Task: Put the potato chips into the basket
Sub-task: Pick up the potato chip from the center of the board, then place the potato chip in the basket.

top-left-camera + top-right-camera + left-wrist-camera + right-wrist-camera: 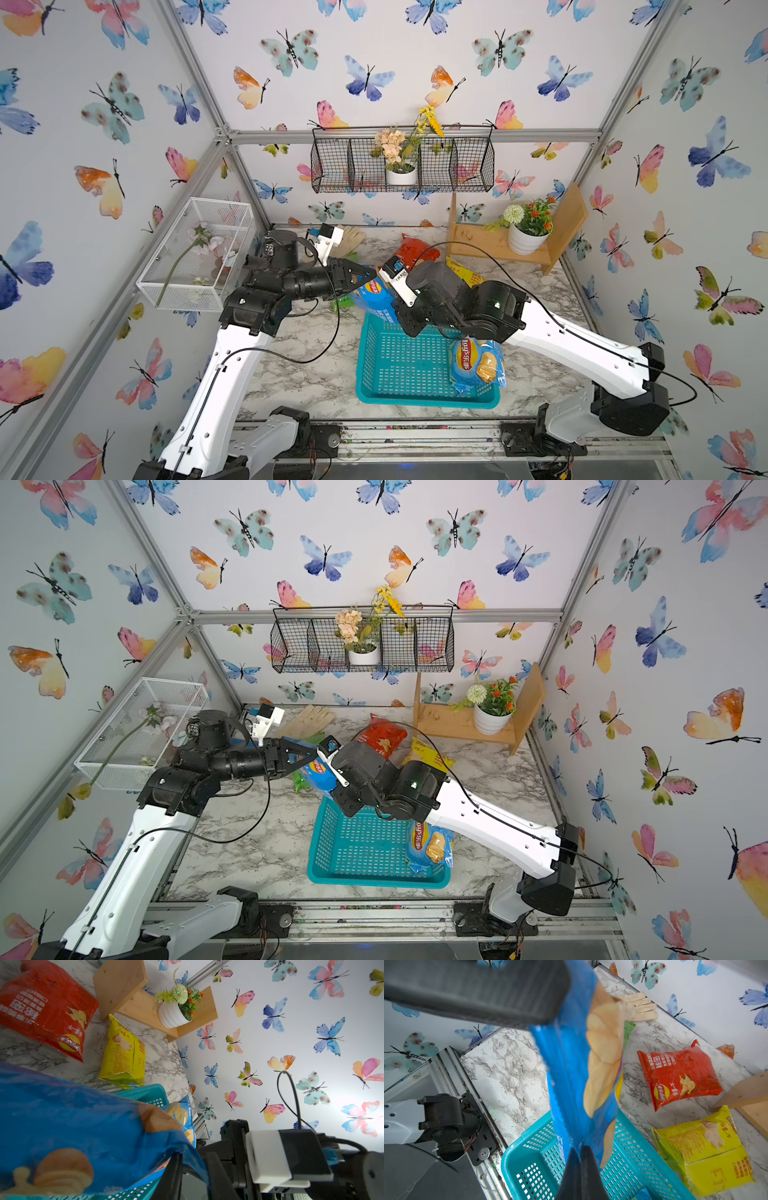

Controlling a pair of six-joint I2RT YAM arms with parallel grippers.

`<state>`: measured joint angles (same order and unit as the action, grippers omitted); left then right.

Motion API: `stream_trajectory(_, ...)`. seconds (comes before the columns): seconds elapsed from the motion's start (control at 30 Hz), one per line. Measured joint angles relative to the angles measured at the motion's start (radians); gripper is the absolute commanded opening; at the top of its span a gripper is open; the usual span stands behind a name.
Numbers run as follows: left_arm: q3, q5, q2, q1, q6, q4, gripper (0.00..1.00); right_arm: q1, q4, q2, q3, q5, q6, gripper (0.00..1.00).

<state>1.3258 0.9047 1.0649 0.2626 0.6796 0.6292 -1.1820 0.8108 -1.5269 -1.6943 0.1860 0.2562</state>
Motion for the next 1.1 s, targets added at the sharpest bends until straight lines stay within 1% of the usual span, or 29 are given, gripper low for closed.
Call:
stream_trajectory(0.03,0.000,0.003,-0.002,0.000,0.007,-0.001,0.61,0.000,0.004,0.000,0.000,-0.005,0.010,0.02)
stream_trajectory(0.1,0.001,0.004,-0.005,0.000,0.007,-0.005,0.70,0.000,0.017,0.003,0.000,-0.019,0.034,0.02)
stream_trajectory(0.17,0.004,0.005,-0.005,0.000,0.011,-0.006,0.76,0.000,0.032,0.012,0.000,-0.034,0.062,0.02)
stream_trajectory(0.2,0.007,0.004,-0.005,0.000,0.010,-0.005,0.77,0.000,0.042,0.021,0.000,-0.044,0.079,0.02)
stream_trajectory(0.37,0.044,-0.035,-0.006,0.000,0.002,0.003,0.77,0.000,0.092,0.098,-0.001,-0.076,0.160,0.02)
stream_trajectory(0.43,0.049,-0.058,-0.010,0.000,-0.003,0.004,0.75,0.000,0.118,0.132,-0.005,-0.083,0.198,0.02)
stream_trajectory(0.53,0.044,-0.106,-0.018,0.000,-0.025,0.018,0.69,0.000,0.175,0.167,-0.029,-0.091,0.258,0.02)
stream_trajectory(0.6,0.017,-0.134,-0.031,0.000,-0.044,0.018,0.65,0.000,0.211,0.184,-0.042,-0.101,0.301,0.02)
stream_trajectory(0.7,-0.065,-0.183,-0.062,0.010,-0.067,0.021,0.62,0.000,0.257,0.206,-0.039,-0.122,0.360,0.02)
stream_trajectory(0.77,-0.137,-0.226,-0.084,0.040,-0.074,0.015,0.61,0.000,0.265,0.227,-0.015,-0.140,0.393,0.02)
stream_trajectory(0.83,-0.211,-0.260,-0.102,0.097,-0.070,0.006,0.60,0.000,0.268,0.256,0.027,-0.160,0.426,0.02)
stream_trajectory(0.93,-0.322,-0.336,-0.117,0.219,-0.047,-0.021,0.59,0.000,0.268,0.296,0.099,-0.185,0.465,0.02)
stream_trajectory(1.1,-0.415,-0.443,-0.106,0.386,-0.001,-0.090,0.56,0.000,0.258,0.345,0.219,-0.215,0.529,0.02)
